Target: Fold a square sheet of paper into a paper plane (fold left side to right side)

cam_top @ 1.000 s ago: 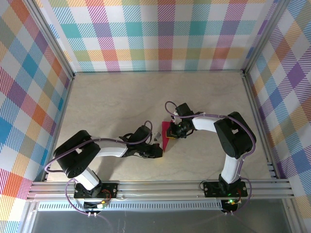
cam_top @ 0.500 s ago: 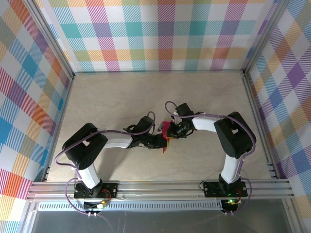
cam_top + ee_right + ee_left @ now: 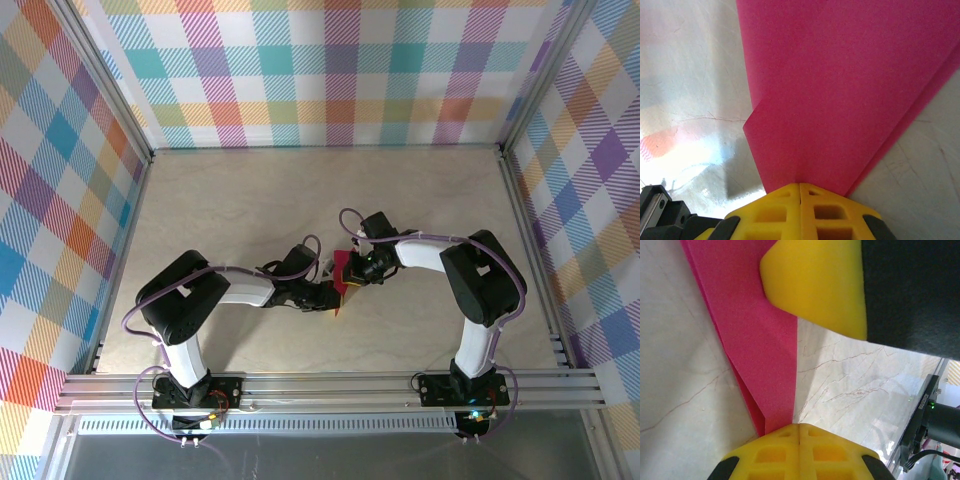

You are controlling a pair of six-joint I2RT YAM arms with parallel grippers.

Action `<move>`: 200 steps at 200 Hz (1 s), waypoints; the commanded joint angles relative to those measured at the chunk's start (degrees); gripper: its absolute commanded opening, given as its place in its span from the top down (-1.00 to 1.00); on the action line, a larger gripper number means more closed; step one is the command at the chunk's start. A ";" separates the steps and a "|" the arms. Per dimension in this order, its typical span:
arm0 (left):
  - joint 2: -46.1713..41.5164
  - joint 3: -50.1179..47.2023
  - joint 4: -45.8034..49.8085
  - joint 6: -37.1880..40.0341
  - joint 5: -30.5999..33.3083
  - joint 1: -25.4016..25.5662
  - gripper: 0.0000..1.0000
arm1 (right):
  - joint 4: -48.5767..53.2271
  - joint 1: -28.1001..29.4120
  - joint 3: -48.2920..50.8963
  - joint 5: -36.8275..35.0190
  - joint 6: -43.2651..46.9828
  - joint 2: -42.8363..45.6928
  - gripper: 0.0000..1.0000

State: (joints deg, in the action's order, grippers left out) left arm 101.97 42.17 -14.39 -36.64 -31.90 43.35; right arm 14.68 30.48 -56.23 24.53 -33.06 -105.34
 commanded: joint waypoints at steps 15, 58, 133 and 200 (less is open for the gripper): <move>0.80 -3.41 -1.55 -1.29 -0.17 -0.11 1.00 | 5.77 0.00 -1.02 -3.71 2.25 -1.53 1.00; 1.30 -4.69 -1.50 -1.27 0.68 0.20 1.00 | 3.09 -0.74 -5.00 0.86 2.15 0.66 1.00; -0.14 -4.26 -1.69 -1.76 0.36 0.17 1.00 | 3.21 -3.97 -7.16 -0.18 2.81 -4.22 1.00; -3.62 1.72 2.48 -1.49 -1.00 0.06 1.00 | 5.34 -4.30 -6.12 -2.81 3.92 -6.82 1.00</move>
State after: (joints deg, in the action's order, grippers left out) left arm 100.95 40.93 -16.21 -38.13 -32.10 43.35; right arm 17.02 26.17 -63.13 24.29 -30.59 -109.89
